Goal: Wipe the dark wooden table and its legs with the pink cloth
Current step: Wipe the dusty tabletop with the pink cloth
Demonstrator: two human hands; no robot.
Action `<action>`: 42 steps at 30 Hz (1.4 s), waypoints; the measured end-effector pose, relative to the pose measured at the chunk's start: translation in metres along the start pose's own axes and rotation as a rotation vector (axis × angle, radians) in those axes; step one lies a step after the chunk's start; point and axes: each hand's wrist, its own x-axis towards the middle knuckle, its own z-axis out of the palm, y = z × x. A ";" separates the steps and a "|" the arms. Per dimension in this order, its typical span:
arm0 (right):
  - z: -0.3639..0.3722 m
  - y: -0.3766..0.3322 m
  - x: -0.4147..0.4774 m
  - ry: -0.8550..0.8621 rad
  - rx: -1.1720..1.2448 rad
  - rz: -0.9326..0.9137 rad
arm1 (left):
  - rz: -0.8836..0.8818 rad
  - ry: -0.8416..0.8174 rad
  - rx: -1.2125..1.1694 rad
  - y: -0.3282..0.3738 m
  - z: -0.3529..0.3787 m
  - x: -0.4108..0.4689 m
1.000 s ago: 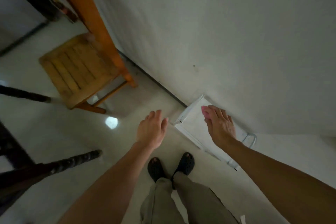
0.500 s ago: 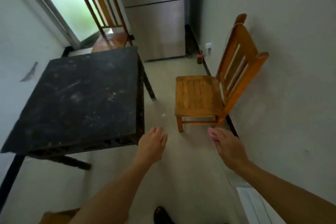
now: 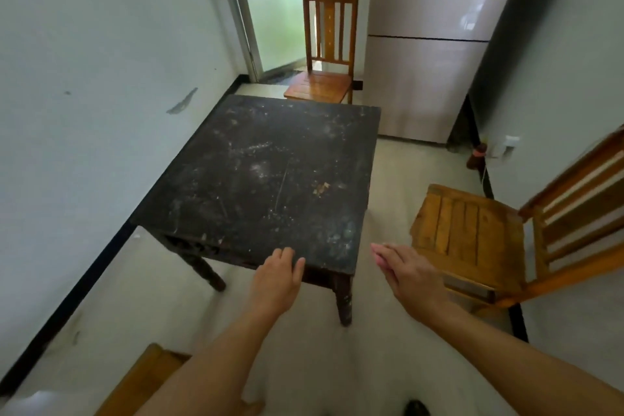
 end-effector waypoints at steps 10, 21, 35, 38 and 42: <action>0.086 0.035 0.078 -0.324 -0.004 -0.242 | -0.400 0.056 -0.133 -0.036 0.043 0.053; 0.149 0.105 0.156 -0.737 0.137 -0.962 | -1.184 0.093 -0.345 0.010 0.111 0.144; 0.210 0.108 0.309 -0.464 0.153 -0.720 | -1.416 0.299 -0.565 0.021 0.167 0.149; 0.192 0.123 0.239 -0.646 0.206 -1.068 | -1.414 0.210 -0.619 0.012 0.162 0.147; 0.198 0.142 0.206 -0.772 0.181 -1.378 | -1.388 0.172 -0.662 0.008 0.160 0.145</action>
